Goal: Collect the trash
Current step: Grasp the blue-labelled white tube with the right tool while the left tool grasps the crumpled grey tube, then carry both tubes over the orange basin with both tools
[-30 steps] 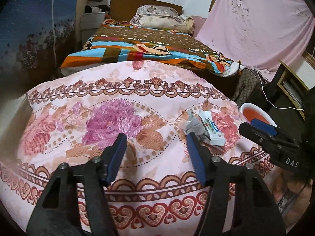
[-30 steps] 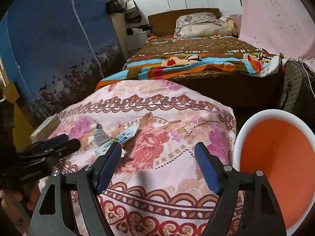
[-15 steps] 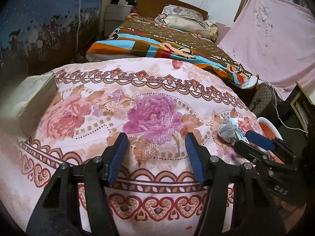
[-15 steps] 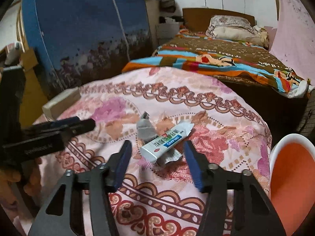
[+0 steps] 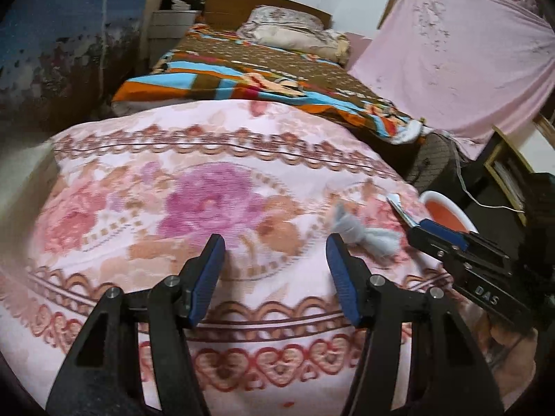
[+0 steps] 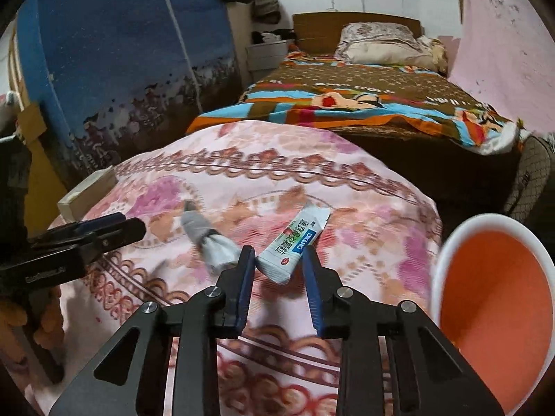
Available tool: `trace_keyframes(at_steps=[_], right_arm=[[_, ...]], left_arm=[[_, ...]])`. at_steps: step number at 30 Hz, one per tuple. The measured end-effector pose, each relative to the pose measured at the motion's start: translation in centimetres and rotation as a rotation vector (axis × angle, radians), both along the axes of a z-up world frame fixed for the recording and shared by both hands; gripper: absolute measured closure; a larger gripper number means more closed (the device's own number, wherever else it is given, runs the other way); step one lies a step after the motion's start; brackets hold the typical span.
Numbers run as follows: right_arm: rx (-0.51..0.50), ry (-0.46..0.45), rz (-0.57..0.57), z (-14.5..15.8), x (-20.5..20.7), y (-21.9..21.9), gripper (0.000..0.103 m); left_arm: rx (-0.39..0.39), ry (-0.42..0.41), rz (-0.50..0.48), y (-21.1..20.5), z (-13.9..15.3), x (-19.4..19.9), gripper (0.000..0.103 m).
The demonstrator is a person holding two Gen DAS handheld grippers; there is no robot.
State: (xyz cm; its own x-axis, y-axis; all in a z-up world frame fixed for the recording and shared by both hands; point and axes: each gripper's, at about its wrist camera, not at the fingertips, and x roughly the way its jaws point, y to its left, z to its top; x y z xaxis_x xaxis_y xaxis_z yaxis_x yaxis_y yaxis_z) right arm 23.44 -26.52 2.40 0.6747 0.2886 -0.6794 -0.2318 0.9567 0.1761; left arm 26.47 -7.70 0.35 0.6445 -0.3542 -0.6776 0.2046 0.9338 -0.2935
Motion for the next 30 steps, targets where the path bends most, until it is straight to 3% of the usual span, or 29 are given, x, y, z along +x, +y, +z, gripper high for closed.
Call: trace_keyframes(at_steps=[8, 12, 16, 19, 26, 30], right_arm=[[0.007, 0.027, -0.022, -0.6, -0.4, -2.1, 0.077], [-0.002, 0.031, -0.021, -0.8, -0.5, -2.4, 0.077], [0.015, 0.026, -0.02, -0.8, -0.6, -2.6, 0.075], [0.012, 0.02, -0.02, -0.7, -0.4, -2.5, 0.068], [-0.087, 0.031, -0.041, -0.9, 1.2, -1.4, 0.067], [-0.079, 0.035, -0.04, -1.2, 1.2, -1.6, 0.08]], left_arm=[[-0.073, 0.062, -0.041, -2.1, -0.4, 1.4, 0.062], [-0.118, 0.089, -0.023, -2.7, -0.5, 2.2, 0.071], [-0.079, 0.11, -0.005, -3.9, -0.8, 2.8, 0.086], [-0.068, 0.102, -0.031, -4.6, -0.8, 2.6, 0.098], [-0.023, 0.045, -0.009, -4.8, -0.1, 1.6, 0.1], [-0.02, 0.006, 0.009, -4.5, 0.5, 1.0, 0.101]])
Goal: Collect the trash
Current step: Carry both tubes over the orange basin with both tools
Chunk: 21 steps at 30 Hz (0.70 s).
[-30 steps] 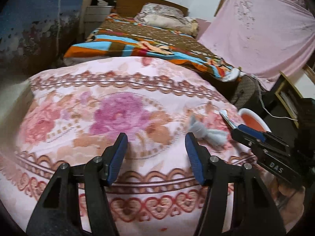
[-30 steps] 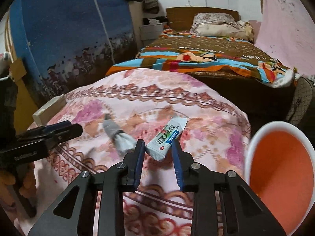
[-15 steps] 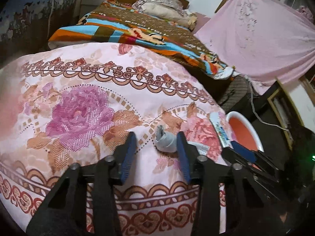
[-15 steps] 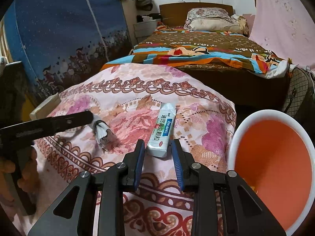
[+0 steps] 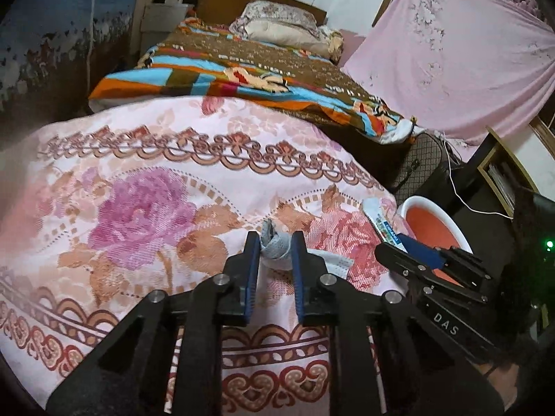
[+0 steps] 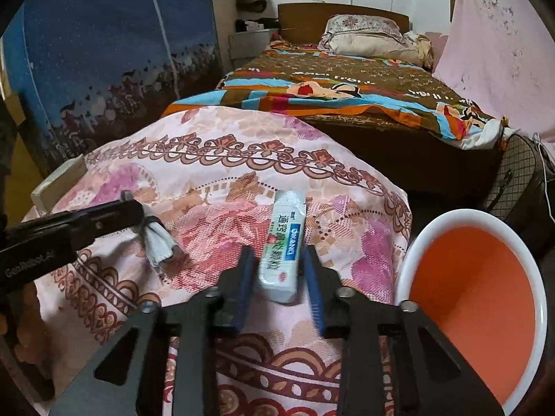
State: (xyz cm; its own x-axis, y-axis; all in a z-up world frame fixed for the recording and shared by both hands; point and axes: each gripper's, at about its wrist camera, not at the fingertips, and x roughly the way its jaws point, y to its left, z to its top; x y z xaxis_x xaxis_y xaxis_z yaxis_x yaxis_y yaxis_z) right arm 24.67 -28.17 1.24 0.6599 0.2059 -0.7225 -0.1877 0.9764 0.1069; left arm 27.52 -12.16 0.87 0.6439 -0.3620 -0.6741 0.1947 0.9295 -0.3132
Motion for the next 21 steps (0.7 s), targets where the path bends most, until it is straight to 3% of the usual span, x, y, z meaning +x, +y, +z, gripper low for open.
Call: trace_keyframes(at_steps=[11, 21], right_arm=[[0.062, -0.122, 0.006, 1.4, -1.9, -0.7, 0.084], [0.144, -0.434, -0.073, 5.0, -6.4, -3.0, 0.084]], left_arm=[[0.077, -0.177, 0.008, -0.6, 2.8, -2.9, 0.101], [0.114, -0.382, -0.006, -2.5, 6.1, -5.4, 0.101]])
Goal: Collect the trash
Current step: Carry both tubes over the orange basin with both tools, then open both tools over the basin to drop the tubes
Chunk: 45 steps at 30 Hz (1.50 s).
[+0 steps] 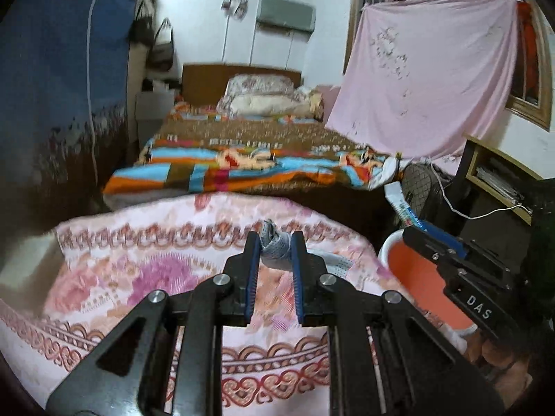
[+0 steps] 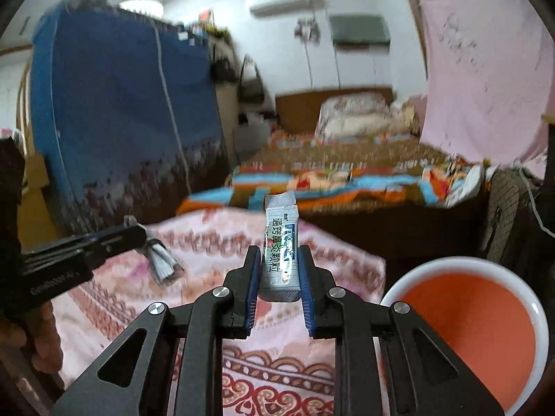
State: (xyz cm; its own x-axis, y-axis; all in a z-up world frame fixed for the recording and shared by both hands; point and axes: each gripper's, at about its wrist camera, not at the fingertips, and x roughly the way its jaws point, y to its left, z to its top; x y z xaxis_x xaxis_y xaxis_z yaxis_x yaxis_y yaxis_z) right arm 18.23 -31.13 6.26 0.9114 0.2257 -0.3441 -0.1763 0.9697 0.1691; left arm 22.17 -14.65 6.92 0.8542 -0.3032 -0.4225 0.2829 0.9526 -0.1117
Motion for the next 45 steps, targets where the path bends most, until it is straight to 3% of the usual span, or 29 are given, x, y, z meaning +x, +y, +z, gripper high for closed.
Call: trace_keyframes(at_steps=[9, 13, 19, 33, 45], right_arm=[[0.038, -0.269, -0.089, 2.8, -3.7, -2.0, 0.084], [0.05, -0.326, -0.139, 3.4, -4.9, -3.4, 0.084], [0.073, -0.352, -0.221, 3.6, -5.9, -5.8, 0.084], [0.144, -0.277, -0.434, 2.3, -7.0, -11.0, 0.084], [0.193, -0.132, -0.494, 0.6, -5.8, -13.3, 0.082]], left_arm=[[0.025, -0.196, -0.046, -2.8, 2.7, -2.5, 0.101], [0.052, -0.267, -0.09, -4.5, 3.4, -3.6, 0.1], [0.052, -0.301, -0.161, -6.8, 3.7, -4.1, 0.1], [0.003, -0.222, -0.307, -13.0, 2.8, -3.0, 0.1], [-0.003, -0.001, -0.388, -16.3, 0.7, -0.8, 0.095]])
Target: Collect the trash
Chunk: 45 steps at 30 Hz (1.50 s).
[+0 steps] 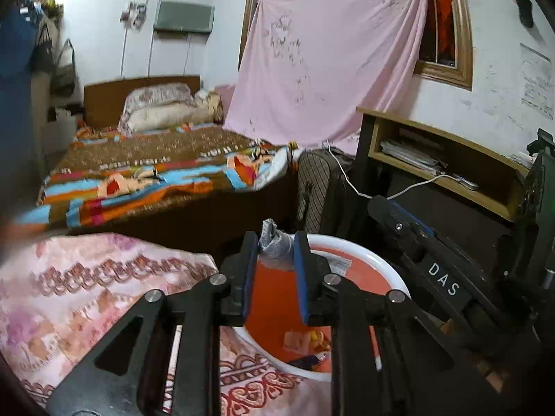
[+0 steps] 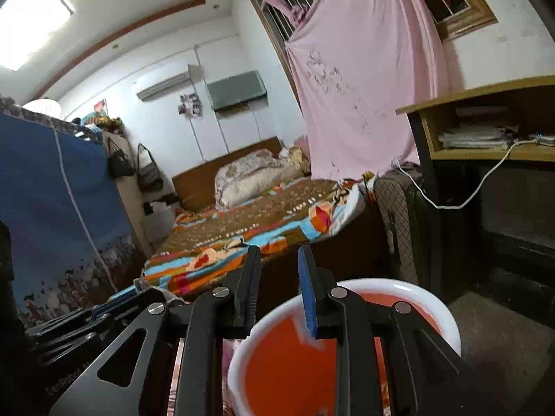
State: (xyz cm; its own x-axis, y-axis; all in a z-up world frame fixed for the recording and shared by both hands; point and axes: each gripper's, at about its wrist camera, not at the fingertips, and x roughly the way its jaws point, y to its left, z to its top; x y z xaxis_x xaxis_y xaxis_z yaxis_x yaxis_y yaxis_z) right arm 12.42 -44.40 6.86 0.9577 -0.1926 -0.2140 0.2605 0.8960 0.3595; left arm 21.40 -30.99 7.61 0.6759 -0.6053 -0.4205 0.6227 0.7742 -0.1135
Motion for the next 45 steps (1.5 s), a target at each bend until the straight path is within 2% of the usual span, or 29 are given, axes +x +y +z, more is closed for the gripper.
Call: trace_keyframes(at_steps=[8, 20, 27, 31, 32, 34, 35, 40, 43, 45], right_arm=[[0.027, 0.035, 0.002, -0.6, 0.3, -0.4, 0.082], [0.014, 0.033, 0.01, -0.3, 0.3, 0.0, 0.071], [-0.027, 0.036, 0.034, 0.3, 0.0, 1.6, 0.058], [-0.061, 0.032, 0.052, 0.9, -0.5, 3.0, 0.056], [-0.072, 0.031, 0.058, 1.2, -0.7, 3.5, 0.053], [-0.093, 0.03, 0.064, 1.5, -1.0, 4.3, 0.04], [-0.103, 0.027, 0.07, 1.6, -1.4, 4.8, 0.029], [-0.138, 0.01, 0.104, 2.1, -3.1, 7.1, 0.025], [-0.16, 0.01, 0.125, 2.0, -4.3, 8.7, 0.019], [-0.168, 0.007, 0.138, 1.7, -5.1, 9.5, 0.013]], left_arm=[[-0.021, 0.082, 0.004, 0.4, -0.6, 0.7, 0.086], [-0.044, 0.067, 0.064, 2.2, -0.2, 0.8, 0.076], [-0.063, 0.048, 0.153, 5.5, 0.2, 0.1, 0.063], [-0.066, 0.025, 0.213, 8.2, 0.4, -1.0, 0.049], [-0.067, 0.018, 0.226, 8.8, 0.4, -1.3, 0.047], [-0.069, -0.004, 0.266, 10.5, 0.5, -2.2, 0.039], [-0.071, -0.009, 0.276, 11.0, 0.5, -2.4, 0.038], [-0.102, -0.022, 0.34, 15.1, 0.4, -4.4, 0.028], [-0.121, -0.024, 0.371, 17.4, 0.1, -5.7, 0.017], [-0.131, -0.034, 0.384, 18.4, 0.0, -6.6, 0.014]])
